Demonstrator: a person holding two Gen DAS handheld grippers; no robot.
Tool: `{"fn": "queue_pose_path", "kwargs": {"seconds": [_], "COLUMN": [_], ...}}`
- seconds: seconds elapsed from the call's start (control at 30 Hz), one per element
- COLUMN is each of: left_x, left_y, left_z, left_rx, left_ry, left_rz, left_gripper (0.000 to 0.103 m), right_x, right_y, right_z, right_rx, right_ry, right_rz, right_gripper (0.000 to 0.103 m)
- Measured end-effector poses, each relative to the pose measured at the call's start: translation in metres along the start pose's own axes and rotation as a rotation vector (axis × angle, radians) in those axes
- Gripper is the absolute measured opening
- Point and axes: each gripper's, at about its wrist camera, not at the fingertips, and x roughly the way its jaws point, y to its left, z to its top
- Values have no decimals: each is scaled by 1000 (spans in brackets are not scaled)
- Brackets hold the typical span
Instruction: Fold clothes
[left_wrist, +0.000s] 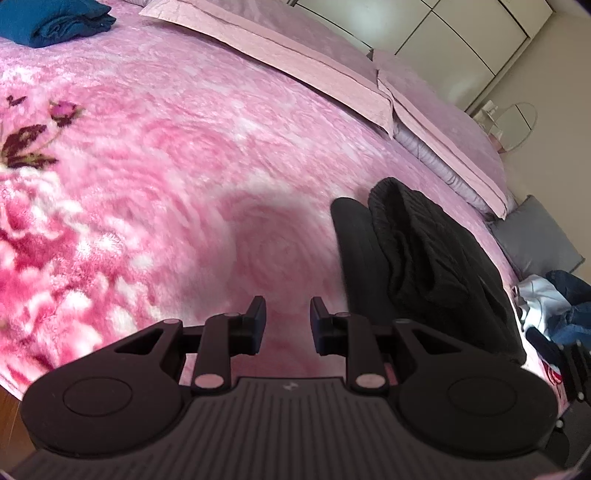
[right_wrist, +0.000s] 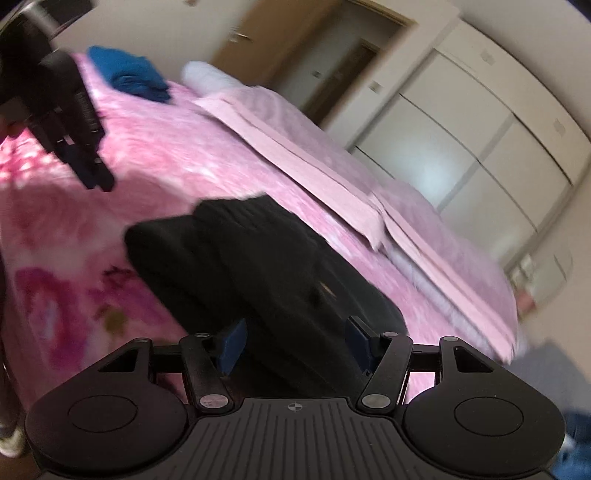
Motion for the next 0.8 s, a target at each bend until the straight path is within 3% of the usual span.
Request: {"fn": "queue_pose_path", "kwargs": {"seconds": [0.1,0.2,0.3,0.37,0.4,0.43,0.57,0.7,0.8], "left_x": [-5,-6,-5,-5,-4,-5,-7,-9,-9], "left_y": [3,8,13,15,16,16,17,18,20], "left_z": [-2,-3,-4,-4,-4,-5,-6,-6,-5], "left_rx": [7,-3,-14,-19,-21,-21,-8,1,2], "left_ry": [1,3,4,6,6,7,5,-7,-6], "left_rz": [-8,-12,-18,-21,-24,-28,-49,-60,-56], "left_gripper": [21,21,21,21,21,21,21,21,21], "right_x": [14,35,48,52,53,54,49,35,23], "right_y": [20,40,43,38,36,34,13,-9,-6], "right_z": [0,-3,-7,-6,-6,-5,5,28,33], "right_rx": [-80,-224,-274,-266,-263,-259,-166,-74,-54], "right_ry": [-9,13,21,26,26,25,-20,-123,-186], "right_rz": [10,-44,-75,-59,-47,-35,-3,-47,6], "right_gripper": [60,60,59,57,35,20,13,10,10]}}
